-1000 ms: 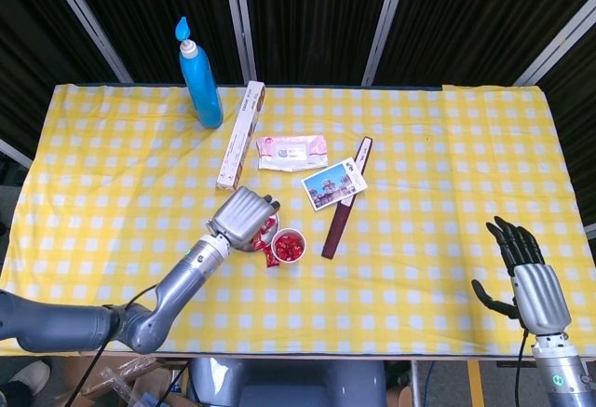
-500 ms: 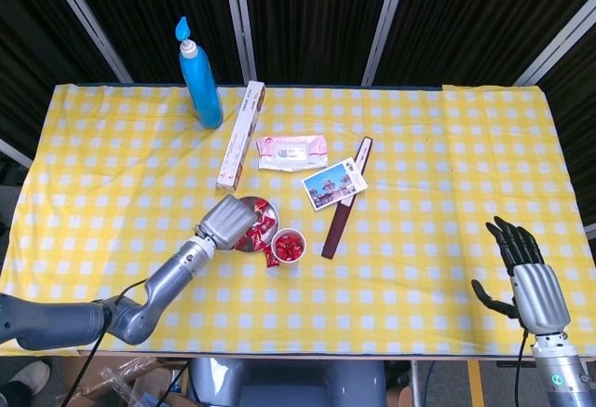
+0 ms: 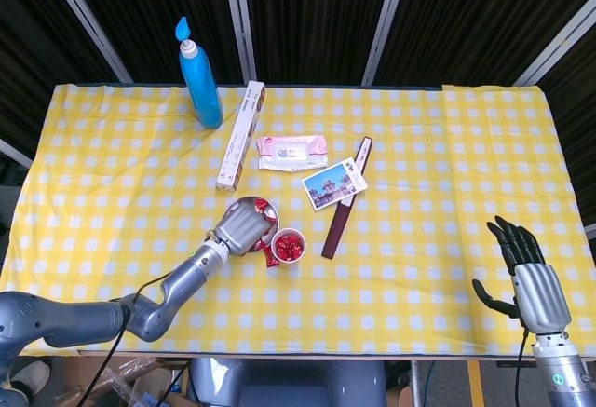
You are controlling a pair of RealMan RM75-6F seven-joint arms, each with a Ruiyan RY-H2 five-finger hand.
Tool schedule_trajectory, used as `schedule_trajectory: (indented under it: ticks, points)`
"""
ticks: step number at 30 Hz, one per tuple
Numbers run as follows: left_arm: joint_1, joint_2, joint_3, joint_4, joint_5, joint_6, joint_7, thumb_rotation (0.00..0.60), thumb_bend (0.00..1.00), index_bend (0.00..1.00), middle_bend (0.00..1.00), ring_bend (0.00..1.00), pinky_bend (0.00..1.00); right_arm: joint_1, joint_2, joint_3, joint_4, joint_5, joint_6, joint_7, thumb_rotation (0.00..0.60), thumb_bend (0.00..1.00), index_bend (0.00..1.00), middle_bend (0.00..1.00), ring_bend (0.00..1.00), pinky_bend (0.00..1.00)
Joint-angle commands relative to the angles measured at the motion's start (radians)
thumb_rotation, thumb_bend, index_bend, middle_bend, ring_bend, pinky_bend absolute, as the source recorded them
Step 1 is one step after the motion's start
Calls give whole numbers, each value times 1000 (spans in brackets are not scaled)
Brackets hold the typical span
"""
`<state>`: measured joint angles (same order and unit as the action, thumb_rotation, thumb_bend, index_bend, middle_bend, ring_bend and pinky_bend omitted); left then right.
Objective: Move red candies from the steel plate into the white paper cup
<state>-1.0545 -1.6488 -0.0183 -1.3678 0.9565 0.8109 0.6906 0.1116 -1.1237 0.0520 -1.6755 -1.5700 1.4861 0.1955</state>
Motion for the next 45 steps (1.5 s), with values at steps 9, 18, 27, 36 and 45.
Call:
schedule_trajectory:
  ticks: [9,18,27,36,45]
  points:
    - [10,-24,3,33,2,-9,-6,600,354,562,591,877,943,0,1,-1,-1,-1,-1,1,600,388,0,0,0,0]
    - [27,-4,-9,15,23,18,-22,600,399,592,629,877,943,0,0,-1,-2,-2,0,-2,600,387,0,0,0,0]
    - [41,107,-61,-106,56,87,-40,600,399,593,626,877,943,-1,-1,-1,-1,-5,3,-2,600,387,0,0,0,0]
    - [29,169,-119,-221,55,117,-41,600,397,564,596,876,943,-1,-3,-1,-1,-4,3,-8,600,388,0,0,0,0]
    - [-24,78,-115,-232,38,78,13,600,395,558,589,877,943,-2,-1,1,-1,-4,8,0,600,388,0,0,0,0]
